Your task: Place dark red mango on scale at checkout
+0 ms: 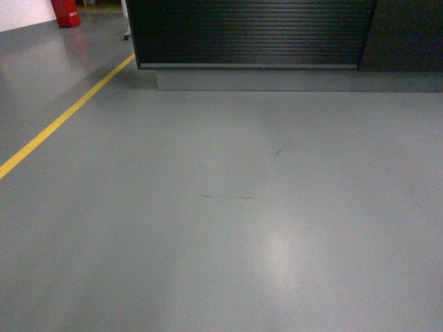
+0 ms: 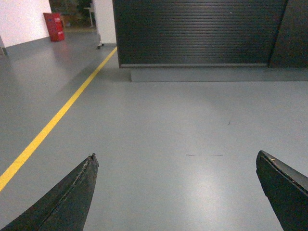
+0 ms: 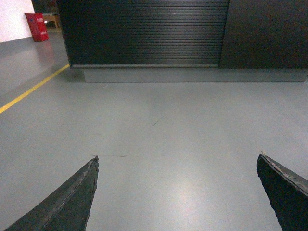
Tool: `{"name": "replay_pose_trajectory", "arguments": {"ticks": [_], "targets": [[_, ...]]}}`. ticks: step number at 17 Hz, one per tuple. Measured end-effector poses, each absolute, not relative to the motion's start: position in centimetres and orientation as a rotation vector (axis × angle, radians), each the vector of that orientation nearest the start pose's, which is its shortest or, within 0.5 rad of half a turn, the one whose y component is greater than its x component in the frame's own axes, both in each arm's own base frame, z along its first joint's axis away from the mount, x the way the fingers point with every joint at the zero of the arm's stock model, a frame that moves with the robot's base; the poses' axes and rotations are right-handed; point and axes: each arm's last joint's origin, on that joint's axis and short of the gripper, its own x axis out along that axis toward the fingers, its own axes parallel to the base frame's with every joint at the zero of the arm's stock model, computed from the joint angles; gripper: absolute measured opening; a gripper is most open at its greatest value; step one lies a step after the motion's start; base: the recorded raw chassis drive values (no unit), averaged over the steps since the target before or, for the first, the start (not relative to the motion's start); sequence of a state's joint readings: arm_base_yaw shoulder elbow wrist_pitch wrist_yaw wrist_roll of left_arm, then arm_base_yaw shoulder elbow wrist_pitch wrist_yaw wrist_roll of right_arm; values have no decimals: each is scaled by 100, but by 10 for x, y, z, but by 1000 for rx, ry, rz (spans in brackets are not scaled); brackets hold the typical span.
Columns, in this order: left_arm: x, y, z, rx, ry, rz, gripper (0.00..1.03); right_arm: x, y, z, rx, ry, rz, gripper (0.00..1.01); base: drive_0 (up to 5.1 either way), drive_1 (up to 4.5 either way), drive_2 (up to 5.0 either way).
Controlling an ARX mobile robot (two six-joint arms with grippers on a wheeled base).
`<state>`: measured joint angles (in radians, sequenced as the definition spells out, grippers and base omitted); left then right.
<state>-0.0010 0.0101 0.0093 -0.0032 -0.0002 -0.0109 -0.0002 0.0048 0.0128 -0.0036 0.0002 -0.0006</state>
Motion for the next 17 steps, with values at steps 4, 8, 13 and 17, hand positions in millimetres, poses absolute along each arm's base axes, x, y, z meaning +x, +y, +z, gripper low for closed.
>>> {"name": "replay_pose_trajectory", "arguments": {"ticks": [4,8,13,17], "targets": [[98,0,166,-11,4,-1,98,97,0,167,-1,-5,0,98,0,0,0],[98,0,166,-11,4,-1,98,97,0,167,-1,-4,0,98,0,0,0],[98,0,166,-11,4,-1,98,97,0,167,-1,-4,0,98,0,0,0],[98,0,166,-11,3,0,98,97,0,167,-1,-6,0,98,4,172,-164]]}}
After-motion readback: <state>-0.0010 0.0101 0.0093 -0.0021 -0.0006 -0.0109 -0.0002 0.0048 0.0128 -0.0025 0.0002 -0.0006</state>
